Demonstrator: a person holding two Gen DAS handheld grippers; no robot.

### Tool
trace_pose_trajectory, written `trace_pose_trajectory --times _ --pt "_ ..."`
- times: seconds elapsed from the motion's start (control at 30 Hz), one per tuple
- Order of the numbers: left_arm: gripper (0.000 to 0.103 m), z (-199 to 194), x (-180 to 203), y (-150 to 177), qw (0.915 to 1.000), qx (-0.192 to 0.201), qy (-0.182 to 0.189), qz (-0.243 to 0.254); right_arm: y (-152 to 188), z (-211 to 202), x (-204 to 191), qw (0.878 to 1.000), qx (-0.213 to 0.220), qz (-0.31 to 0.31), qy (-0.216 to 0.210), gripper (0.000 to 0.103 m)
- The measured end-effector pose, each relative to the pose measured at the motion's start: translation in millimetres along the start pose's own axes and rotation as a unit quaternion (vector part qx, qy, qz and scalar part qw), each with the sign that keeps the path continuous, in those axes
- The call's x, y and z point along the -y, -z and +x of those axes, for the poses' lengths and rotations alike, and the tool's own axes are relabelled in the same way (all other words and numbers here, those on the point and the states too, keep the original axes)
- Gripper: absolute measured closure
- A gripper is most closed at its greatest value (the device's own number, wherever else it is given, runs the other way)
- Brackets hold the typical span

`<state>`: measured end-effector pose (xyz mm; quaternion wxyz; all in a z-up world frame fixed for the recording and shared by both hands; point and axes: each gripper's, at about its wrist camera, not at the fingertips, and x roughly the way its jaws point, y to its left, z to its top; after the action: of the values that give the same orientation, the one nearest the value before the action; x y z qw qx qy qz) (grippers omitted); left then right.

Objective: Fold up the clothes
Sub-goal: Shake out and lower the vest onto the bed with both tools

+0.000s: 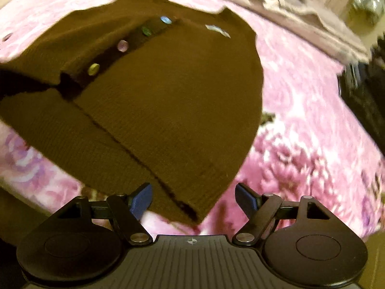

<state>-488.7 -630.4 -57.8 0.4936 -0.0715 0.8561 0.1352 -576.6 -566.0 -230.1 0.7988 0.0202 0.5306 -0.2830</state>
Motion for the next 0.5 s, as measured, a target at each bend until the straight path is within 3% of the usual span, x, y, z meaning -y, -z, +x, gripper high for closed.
trace_pose_trajectory --times 0.13,0.2,0.33,0.4,0.47,0.5 --pt "0.1 -21.3 -20.1 10.4 0.9996 0.007 -0.025 -0.009 -1.2 7.6 -16.7 0.999 0.018 -0.048 0.011 0.024" --pt "0.1 -24.9 -25.2 9.0 0.9991 0.013 -0.033 0.025 0.0 18.5 -22.5 0.996 0.024 -0.074 0.032 0.024" --pt "0.101 -25.4 -29.7 3.7 0.999 0.019 -0.034 0.022 6.1 26.4 -23.6 0.987 0.042 -0.139 0.074 0.025" --pt "0.101 -24.8 -27.7 4.7 0.9978 0.021 -0.039 0.05 9.7 27.5 -17.7 0.981 0.05 -0.161 0.101 0.025" --pt "0.101 -23.3 -23.3 8.2 0.993 0.024 -0.045 0.106 11.8 31.1 -5.2 0.977 0.047 -0.161 0.133 0.048" --pt "0.101 -21.3 -19.3 9.9 0.9916 0.022 -0.044 0.12 11.0 32.7 -4.0 0.975 0.048 -0.167 0.137 0.049"
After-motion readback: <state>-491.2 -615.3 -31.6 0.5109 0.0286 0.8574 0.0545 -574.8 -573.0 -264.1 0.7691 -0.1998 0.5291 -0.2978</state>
